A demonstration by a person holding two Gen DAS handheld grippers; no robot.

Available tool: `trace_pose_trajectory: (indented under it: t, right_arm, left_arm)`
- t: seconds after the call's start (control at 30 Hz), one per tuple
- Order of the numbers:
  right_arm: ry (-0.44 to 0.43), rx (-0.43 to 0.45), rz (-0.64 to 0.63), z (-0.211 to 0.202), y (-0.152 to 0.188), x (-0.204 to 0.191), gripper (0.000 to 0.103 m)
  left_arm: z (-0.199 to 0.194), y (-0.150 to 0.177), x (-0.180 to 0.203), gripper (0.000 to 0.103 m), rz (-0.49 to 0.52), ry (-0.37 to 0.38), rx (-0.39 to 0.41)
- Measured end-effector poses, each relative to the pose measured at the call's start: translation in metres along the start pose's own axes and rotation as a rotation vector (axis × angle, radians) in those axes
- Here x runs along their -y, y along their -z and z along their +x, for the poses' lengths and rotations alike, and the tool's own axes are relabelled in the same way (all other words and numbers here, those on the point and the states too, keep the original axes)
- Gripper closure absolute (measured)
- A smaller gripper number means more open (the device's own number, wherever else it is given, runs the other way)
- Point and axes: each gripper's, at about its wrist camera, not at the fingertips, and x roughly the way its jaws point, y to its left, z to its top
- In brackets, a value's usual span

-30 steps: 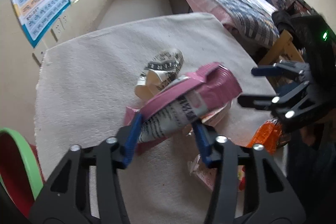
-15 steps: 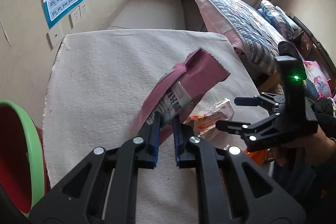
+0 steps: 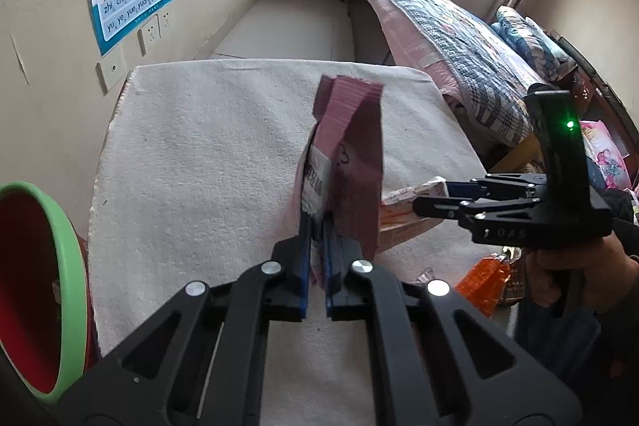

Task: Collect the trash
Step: 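Grasp white-brown juice carton with right tool while left tool lifts pink wrapper, then carry pink wrapper and juice carton over the red bucket with both tools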

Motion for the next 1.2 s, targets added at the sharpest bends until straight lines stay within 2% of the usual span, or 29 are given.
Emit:
trace_pose_trajectory:
  t: [0.27, 0.63, 0.83, 1.2]
  right_arm:
    - [0.001, 0.053, -0.027, -0.025, 0.004, -0.017, 0.062]
    - [0.018, 0.150, -0.081, -0.063, -0.002, -0.050, 0.062]
    - [0.017, 0.191, -0.127, -0.072, -0.007, -0.077, 0.062]
    - [-0.040, 0.222, -0.217, -0.069, -0.023, -0.140, 0.062]
  left_arm:
    - [-0.018, 0.010, -0.002, 0.098, -0.034, -0.017, 0.026]
    - [-0.053, 0.022, -0.013, 0.098, -0.094, -0.088, 0.069]
    - [-0.074, 0.034, -0.030, 0.098, -0.148, -0.133, 0.089]
    - [-0.124, 0.050, -0.072, 0.098, -0.241, -0.239, 0.160]
